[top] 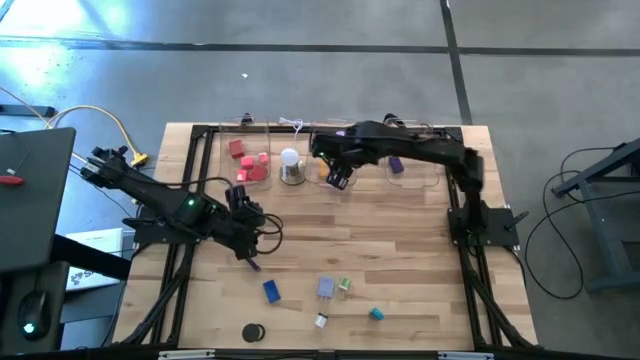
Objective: Pick & Place Office items
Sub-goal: Put the blue hourglass into the middle transparent bin
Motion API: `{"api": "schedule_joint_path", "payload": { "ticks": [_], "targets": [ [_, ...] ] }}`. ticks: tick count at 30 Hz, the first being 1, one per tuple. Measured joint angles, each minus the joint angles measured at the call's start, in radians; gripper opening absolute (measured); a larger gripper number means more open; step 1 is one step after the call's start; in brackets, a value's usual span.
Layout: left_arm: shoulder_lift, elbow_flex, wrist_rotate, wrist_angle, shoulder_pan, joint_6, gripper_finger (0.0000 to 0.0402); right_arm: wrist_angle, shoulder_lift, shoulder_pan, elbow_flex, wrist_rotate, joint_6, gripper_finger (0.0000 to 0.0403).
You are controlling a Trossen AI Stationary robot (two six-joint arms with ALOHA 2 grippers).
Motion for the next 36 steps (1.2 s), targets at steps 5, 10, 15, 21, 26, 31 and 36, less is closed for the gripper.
{"api": "schedule_joint_path", "payload": {
  "ticks": [5, 10, 15, 21, 26, 31, 36],
  "targets": [
    [0.0, -0.015, 0.0, 0.0, 0.0, -0.006, 0.0274, -0.109, 0.124, -0.012, 0.111, -0.096, -0.055, 0.0182],
    [0.0, -0.016, 0.0, -0.001, -0.012, -0.01, 0.0274, -0.116, 0.184, -0.008, 0.133, -0.092, -0.09, 0.0182],
    [0.0, -0.016, 0.0, -0.002, -0.04, -0.01, 0.0274, -0.117, 0.223, -0.001, 0.133, -0.029, -0.151, 0.0182],
    [0.0, -0.016, 0.0, -0.002, -0.076, -0.01, 0.0273, -0.1, 0.226, 0.008, 0.125, 0.023, -0.25, 0.0182],
    [0.0, -0.016, 0.0, -0.001, -0.098, -0.01, 0.0273, -0.096, 0.227, 0.021, 0.124, 0.075, -0.344, 0.0182],
    [0.001, -0.016, 0.0, -0.001, -0.11, -0.01, 0.0273, -0.079, 0.26, 0.042, 0.125, 0.204, -0.459, 0.0182],
    [0.001, -0.016, 0.0, -0.001, -0.113, -0.01, 0.0273, -0.074, 0.332, 0.066, 0.124, 0.312, -0.573, 0.0182]
  ]
}}
